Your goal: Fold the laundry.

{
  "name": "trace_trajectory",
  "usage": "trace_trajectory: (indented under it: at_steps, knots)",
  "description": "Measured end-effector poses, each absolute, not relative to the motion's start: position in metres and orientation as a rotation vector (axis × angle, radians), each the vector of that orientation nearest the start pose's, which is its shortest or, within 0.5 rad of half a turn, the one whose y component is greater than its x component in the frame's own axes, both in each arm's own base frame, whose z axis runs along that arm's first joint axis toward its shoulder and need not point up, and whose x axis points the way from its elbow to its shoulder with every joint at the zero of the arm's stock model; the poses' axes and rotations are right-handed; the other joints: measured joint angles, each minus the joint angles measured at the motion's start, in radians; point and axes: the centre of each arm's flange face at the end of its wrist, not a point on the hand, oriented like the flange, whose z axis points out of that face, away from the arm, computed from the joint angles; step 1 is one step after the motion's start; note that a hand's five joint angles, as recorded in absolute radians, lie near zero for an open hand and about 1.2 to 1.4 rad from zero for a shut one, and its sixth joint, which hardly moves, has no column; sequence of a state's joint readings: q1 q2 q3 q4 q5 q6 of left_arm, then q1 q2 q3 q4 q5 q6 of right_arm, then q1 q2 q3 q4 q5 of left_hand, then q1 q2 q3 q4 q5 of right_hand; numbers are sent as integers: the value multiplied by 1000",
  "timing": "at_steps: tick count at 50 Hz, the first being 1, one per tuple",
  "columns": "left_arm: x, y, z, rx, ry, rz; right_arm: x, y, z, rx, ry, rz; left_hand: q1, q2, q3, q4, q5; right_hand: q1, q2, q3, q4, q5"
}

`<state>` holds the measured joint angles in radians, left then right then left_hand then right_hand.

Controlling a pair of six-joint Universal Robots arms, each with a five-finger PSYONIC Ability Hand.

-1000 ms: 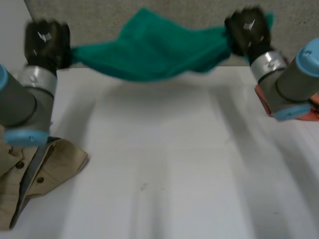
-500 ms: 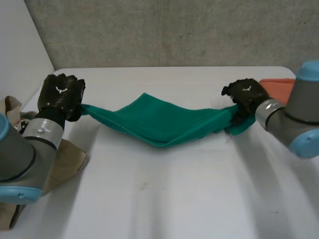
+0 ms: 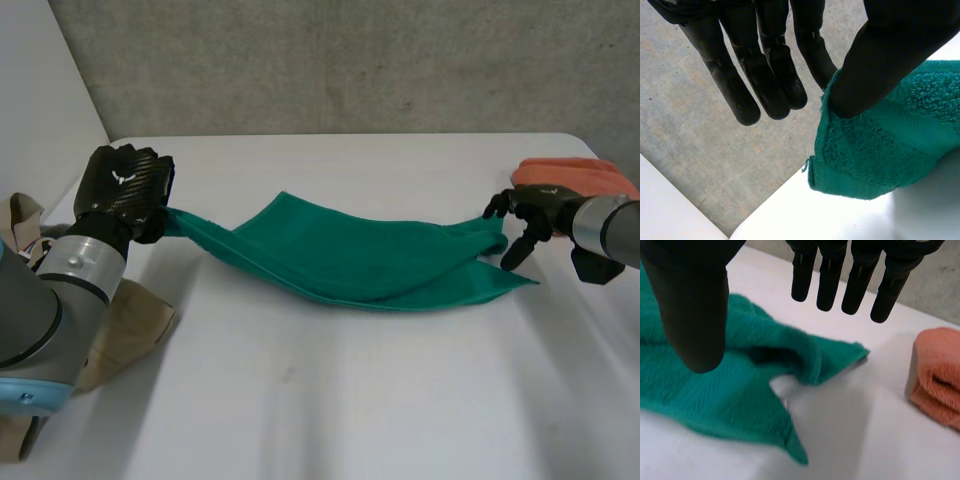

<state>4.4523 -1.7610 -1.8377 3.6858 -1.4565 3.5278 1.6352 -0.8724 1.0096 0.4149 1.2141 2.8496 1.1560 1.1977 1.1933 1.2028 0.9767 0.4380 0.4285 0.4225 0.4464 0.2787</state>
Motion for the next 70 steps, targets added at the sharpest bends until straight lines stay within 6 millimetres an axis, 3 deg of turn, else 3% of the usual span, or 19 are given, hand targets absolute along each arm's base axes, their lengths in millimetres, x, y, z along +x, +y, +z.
trace_trajectory:
  at_steps: [10, 18, 25, 35, 41, 44, 47, 51, 58, 70]
  knots:
    - [-222, -289, 220, 791, 1962, -2297, 178, -366, 182, -738, 2479, -1435, 0, 0, 0, 0, 0, 65, 58, 76, 58, 56]
    - [-221, -291, 219, 784, 1965, -2295, 180, -351, 158, -871, 2435, -1523, 0, 0, 0, 0, 0, 72, 81, 88, 69, 70]
    - [-221, -292, 219, 783, 1965, -2295, 186, -352, 140, -924, 2419, -1558, 0, 0, 0, 0, 0, 152, 156, 166, 141, 139]
    - [-218, -292, 220, 768, 1970, -2295, 193, -364, 131, -879, 2398, -1612, 0, 0, 0, 0, 0, 338, 355, 359, 335, 324]
    - [-216, -293, 222, 750, 1974, -2294, 198, -369, 130, -868, 2364, -1671, 0, 0, 0, 0, 0, 680, 710, 711, 691, 675]
    - [-214, -293, 224, 736, 1975, -2299, 199, -371, 132, -867, 2353, -1703, 0, 0, 0, 0, 0, 688, 744, 759, 743, 710]
    - [-212, -292, 230, 716, 1975, -2313, 199, -372, 138, -868, 2348, -1728, 0, 0, 0, 0, 0, 665, 692, 700, 679, 672]
    - [-210, -289, 242, 689, 1978, -2338, 197, -368, 154, -877, 2358, -1734, 0, 0, 0, 0, 0, 364, 370, 385, 365, 351]
    - [-210, -285, 246, 692, 2005, -2336, 186, -354, 174, -906, 2397, -1683, 0, 0, 0, 0, 0, 320, 330, 334, 302, 283]
    - [-212, -292, 231, 712, 2052, -2288, 177, -346, 151, -957, 2411, -1640, 0, 0, 0, 0, 0, 270, 288, 286, 249, 224]
